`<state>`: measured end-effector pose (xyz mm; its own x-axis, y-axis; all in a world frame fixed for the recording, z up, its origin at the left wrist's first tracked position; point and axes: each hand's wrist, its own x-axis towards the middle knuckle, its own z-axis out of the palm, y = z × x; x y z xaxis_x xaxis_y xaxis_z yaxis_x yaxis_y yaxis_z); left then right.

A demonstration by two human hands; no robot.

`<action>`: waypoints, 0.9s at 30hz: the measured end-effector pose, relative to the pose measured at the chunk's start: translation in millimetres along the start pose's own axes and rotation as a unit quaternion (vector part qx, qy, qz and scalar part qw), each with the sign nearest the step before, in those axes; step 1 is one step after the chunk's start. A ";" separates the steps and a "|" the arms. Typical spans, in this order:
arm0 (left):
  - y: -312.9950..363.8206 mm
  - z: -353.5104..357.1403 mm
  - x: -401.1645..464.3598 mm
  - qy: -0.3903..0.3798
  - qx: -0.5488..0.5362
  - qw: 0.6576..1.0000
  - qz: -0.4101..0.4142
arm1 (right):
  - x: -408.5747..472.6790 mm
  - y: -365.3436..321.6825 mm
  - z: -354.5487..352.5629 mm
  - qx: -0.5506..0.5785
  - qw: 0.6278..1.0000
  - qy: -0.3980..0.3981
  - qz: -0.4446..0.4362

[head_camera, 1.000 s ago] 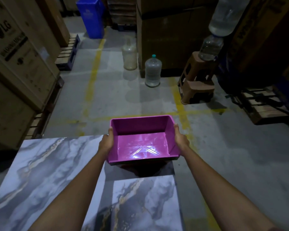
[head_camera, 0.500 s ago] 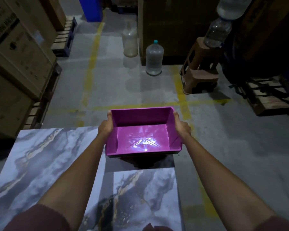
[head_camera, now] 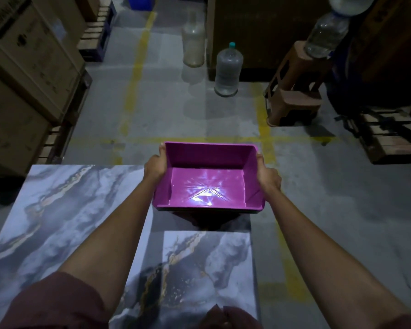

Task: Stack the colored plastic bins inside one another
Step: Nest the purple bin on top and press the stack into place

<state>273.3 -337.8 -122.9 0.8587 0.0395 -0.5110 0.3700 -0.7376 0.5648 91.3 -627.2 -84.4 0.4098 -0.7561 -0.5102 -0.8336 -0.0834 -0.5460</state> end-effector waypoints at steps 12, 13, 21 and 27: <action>6.0 -1.6 -19.5 0.070 0.039 0.997 0.012 | -8.3 -1.7 0.9 0.004 0.999 0.042 0.017; 6.8 -2.1 -23.2 0.076 0.039 0.996 0.013 | -8.0 -1.2 0.8 0.004 0.999 0.046 0.014; -39.2 -9.0 -50.3 -0.004 -0.075 0.996 -0.050 | -24.5 7.1 -1.9 0.037 0.998 0.033 0.024; -61.1 -4.3 -85.9 -0.040 -0.125 0.986 -0.104 | -25.9 50.2 12.6 0.135 0.983 -0.046 0.113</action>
<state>178.5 -293.2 -110.7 0.7283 0.1120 -0.6760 0.6196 -0.5288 0.5800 43.4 -603.7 -107.0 0.2672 -0.6718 -0.6909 -0.7837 0.2657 -0.5614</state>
